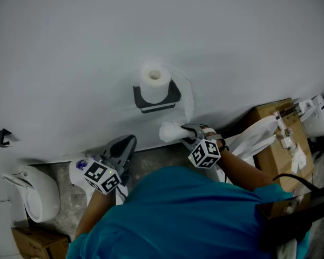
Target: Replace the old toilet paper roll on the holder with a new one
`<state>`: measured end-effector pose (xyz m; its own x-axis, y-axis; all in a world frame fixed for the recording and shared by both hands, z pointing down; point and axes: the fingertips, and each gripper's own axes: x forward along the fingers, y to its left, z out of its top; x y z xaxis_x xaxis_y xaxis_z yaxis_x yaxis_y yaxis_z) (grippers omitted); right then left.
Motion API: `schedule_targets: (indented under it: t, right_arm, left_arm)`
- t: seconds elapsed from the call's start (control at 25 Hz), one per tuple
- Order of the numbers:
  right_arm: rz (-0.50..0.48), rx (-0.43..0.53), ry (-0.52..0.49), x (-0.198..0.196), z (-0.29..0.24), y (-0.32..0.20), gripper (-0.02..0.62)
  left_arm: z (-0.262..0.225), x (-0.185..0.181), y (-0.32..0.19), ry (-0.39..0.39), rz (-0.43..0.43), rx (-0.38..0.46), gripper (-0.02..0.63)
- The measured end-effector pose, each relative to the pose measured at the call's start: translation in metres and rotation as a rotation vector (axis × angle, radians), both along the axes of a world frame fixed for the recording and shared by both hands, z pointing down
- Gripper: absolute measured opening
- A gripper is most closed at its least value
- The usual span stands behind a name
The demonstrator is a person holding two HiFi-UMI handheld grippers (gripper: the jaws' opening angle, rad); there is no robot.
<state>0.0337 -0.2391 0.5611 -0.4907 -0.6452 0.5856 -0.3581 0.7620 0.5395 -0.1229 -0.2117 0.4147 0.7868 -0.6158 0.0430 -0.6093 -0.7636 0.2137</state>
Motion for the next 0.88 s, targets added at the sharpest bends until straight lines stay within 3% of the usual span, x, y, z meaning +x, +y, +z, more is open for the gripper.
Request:
schedule_targets:
  t: [0.28, 0.44, 0.64, 0.68, 0.88]
  right_arm:
    - [-0.150, -0.012, -0.288, -0.042, -0.073, 0.025, 0.141]
    - [-0.131, 0.041, -0.355, -0.030, -0.108, 0.019, 0.141]
    - [-0.072, 0.073, -0.386, 0.000, -0.129, 0.005, 0.141]
    - [-0.063, 0.079, -0.387, 0.005, -0.132, 0.003, 0.141]
    - [-0.044, 0.106, -0.394, 0.018, -0.148, -0.004, 0.141]
  left_arm:
    - [-0.026, 0.000, -0.020, -0.114, -0.040, 0.109, 0.009]
    - [-0.048, 0.004, -0.043, -0.179, -0.075, 0.151, 0.009]
    - [-0.073, 0.014, -0.081, -0.164, -0.144, 0.140, 0.011]
    - [-0.074, 0.018, -0.088, -0.161, -0.149, 0.130, 0.027]
    - [-0.073, 0.038, -0.110, -0.150, -0.137, 0.080, 0.237]
